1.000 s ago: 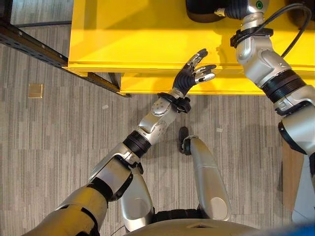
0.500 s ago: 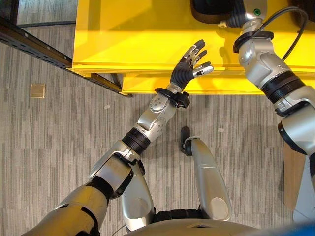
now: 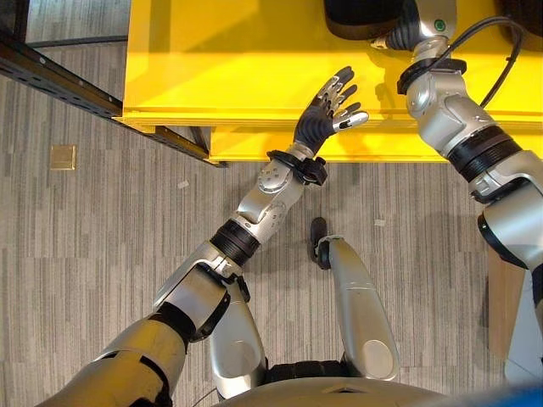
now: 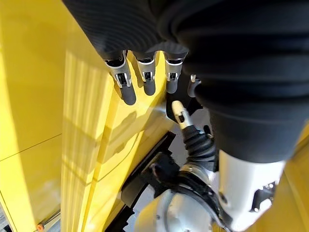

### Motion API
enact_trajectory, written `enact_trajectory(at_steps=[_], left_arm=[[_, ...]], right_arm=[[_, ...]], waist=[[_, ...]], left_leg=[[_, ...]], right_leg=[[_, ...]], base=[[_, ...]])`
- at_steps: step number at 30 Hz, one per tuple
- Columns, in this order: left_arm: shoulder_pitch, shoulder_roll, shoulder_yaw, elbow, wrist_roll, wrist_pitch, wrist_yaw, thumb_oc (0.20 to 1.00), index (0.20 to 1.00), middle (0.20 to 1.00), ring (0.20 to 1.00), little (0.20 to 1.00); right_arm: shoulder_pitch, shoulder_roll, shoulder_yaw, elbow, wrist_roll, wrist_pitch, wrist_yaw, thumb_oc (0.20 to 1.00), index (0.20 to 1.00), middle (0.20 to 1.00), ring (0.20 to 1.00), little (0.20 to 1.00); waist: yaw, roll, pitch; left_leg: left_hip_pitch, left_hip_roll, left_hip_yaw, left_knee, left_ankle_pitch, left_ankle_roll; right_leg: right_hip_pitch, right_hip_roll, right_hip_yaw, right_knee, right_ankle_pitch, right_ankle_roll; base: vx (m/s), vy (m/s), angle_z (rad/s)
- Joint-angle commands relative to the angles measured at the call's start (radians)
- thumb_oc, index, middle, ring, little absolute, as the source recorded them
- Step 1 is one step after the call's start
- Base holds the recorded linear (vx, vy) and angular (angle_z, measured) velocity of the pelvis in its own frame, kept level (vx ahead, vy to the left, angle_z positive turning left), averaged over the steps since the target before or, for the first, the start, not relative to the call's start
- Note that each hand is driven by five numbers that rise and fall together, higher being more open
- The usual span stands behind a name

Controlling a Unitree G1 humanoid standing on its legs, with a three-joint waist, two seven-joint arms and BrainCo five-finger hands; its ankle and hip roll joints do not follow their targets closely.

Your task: Move parts from the plastic box to the shelf.

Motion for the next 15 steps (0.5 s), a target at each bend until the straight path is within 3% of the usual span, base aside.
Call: enact_trajectory(at_steps=[1, 5, 15], left_arm=[[-0.001, -0.024, 0.013, -0.083, 0.035, -0.049, 0.012, 1.000, 1.000, 1.000, 1.000, 1.000], [0.016, -0.028, 0.019, -0.096, 0.042, -0.055, 0.013, 1.000, 1.000, 1.000, 1.000, 1.000], [0.045, -0.029, 0.023, -0.129, 0.062, -0.046, 0.023, 1.000, 1.000, 1.000, 1.000, 1.000]], right_arm=[[-0.012, 0.020, -0.041, -0.069, -0.038, -0.033, -0.025, 1.000, 1.000, 1.000, 1.000, 1.000], [-0.011, 0.002, -0.043, -0.157, -0.159, -0.032, 0.021, 1.000, 1.000, 1.000, 1.000, 1.000], [0.014, -0.008, -0.023, -0.289, -0.215, -0.009, 0.136, 1.000, 1.000, 1.000, 1.000, 1.000]], waist=[[-0.017, 0.003, -0.058], [-0.018, 0.007, -0.062], [-0.018, 0.003, -0.064]], left_leg=[[-0.050, 0.049, -0.026, -0.096, 0.134, 0.013], [-0.054, 0.056, -0.017, -0.099, 0.150, 0.021], [-0.054, 0.057, -0.014, -0.098, 0.148, 0.023]], right_leg=[[0.053, -0.074, -0.022, 0.075, -0.045, 0.125], [0.046, -0.065, -0.022, 0.057, -0.019, 0.118], [0.050, -0.062, -0.025, 0.054, -0.021, 0.118]], base=[[0.00, 0.042, -0.06], [-0.03, 0.032, -0.02], [-0.01, 0.004, -0.02]])
